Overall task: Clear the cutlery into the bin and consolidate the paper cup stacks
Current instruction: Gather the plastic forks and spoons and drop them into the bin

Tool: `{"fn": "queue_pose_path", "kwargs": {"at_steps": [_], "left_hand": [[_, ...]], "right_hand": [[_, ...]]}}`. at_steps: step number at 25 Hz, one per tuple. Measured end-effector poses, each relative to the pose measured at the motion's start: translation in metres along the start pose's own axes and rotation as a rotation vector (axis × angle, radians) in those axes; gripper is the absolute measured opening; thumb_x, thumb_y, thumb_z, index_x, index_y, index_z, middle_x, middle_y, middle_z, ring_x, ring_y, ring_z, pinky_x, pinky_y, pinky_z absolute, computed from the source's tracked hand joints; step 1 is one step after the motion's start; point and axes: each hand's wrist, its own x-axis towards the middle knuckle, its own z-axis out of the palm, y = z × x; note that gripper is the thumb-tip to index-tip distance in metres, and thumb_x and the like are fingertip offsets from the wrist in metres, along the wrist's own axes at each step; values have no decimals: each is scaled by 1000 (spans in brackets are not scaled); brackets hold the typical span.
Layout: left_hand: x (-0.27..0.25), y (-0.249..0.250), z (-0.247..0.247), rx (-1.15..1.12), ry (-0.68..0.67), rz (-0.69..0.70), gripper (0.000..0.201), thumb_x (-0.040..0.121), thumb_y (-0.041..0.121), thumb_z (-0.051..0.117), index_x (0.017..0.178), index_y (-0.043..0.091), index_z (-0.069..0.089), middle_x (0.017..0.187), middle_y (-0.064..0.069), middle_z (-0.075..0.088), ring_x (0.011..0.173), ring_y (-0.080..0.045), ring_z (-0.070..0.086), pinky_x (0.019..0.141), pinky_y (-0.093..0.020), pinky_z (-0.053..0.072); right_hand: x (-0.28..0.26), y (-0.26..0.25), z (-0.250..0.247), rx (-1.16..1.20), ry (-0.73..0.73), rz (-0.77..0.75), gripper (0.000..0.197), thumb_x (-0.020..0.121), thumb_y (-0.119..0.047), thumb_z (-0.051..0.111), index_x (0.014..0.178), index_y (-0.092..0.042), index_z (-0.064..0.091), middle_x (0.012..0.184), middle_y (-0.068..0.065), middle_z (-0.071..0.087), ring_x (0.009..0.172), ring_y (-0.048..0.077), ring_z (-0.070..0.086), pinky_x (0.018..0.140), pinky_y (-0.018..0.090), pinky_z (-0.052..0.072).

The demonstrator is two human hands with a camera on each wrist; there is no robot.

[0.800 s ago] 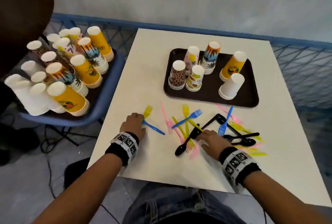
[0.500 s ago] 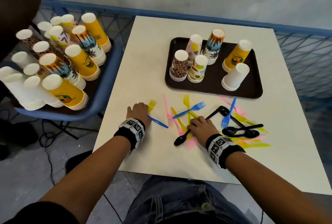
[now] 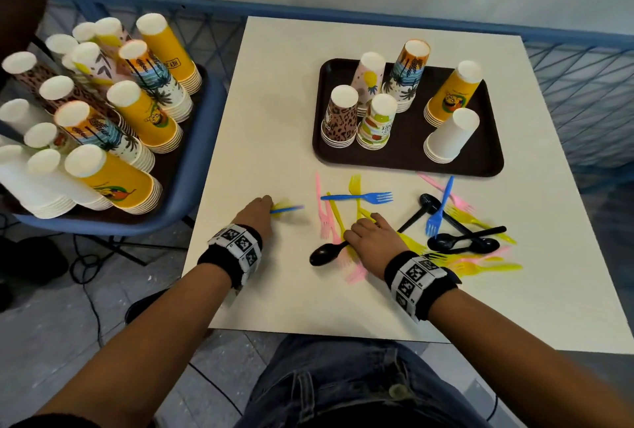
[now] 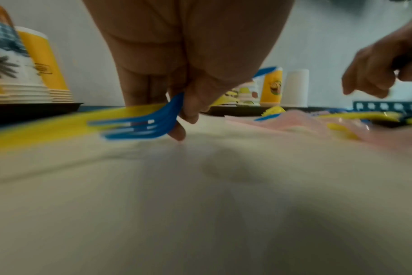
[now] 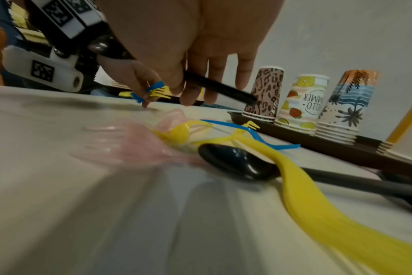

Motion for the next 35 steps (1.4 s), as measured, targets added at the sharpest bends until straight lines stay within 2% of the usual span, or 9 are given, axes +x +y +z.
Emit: {"fn": "queue_pose_path", "kwargs": {"at_steps": [3,6,10,13,18,22,28,31,35], "left_hand": [[-4,-7,-5,-198,53,-80,24,84,-3,43,108,0,45,113,-29,56,101,-40,54,80,-39,39],[-4,8,-6,-325,104,-122,25,91,7,40,111,-4,47,110,-30,57,85,-37,52,72,-36,38],[7,55,6,-423,77,-164,43,89,36,52,109,-2,50,113,-26,59,105,-40,55,82,-36,43],[15,84,19,-388,5,-180,51,84,42,58,112,0,52,118,-20,58,108,-37,56,83,-34,44],[22,86,23,-369,-12,-238,32,83,28,58,97,-1,58,108,-21,63,96,-38,60,68,-30,38],[25,75,18,-317,-11,-262,35,87,28,50,103,-2,59,111,-23,63,103,-38,59,77,-33,43],[21,69,12,-378,58,-308,38,93,29,43,114,-2,53,120,-24,59,113,-39,54,91,-38,43],[22,66,6,-405,71,-332,36,94,23,44,119,-3,46,125,-25,54,116,-40,51,92,-40,42],[12,66,3,-428,141,-333,31,92,8,39,121,-4,38,122,-29,53,111,-43,53,85,-43,44]], "right_hand": [[-9,-1,-16,159,79,65,24,68,-14,42,79,-14,63,68,3,65,64,26,64,60,27,48],[-22,24,-30,354,-134,370,24,90,-26,38,101,-12,54,91,10,67,84,35,63,63,33,41],[-26,53,-16,398,-206,608,32,91,-33,43,115,-14,53,113,8,58,103,31,58,76,37,47],[-20,55,1,424,-330,632,38,89,-36,49,120,-13,52,119,9,52,116,30,48,89,41,45],[-10,47,7,417,-275,580,32,92,-26,44,119,-12,53,119,11,53,117,31,43,92,42,42],[-10,41,-1,311,-222,505,26,93,-21,38,115,-11,49,116,9,59,114,30,45,94,41,35],[-23,49,-16,356,-283,405,20,92,-14,36,108,-11,47,101,13,64,93,35,61,69,37,41],[-28,66,-20,381,-309,437,20,90,-15,39,102,-12,54,100,14,64,93,35,61,73,39,48],[-24,85,-10,378,-324,375,29,91,-19,46,119,-18,55,116,10,50,99,34,59,78,42,49]]}}
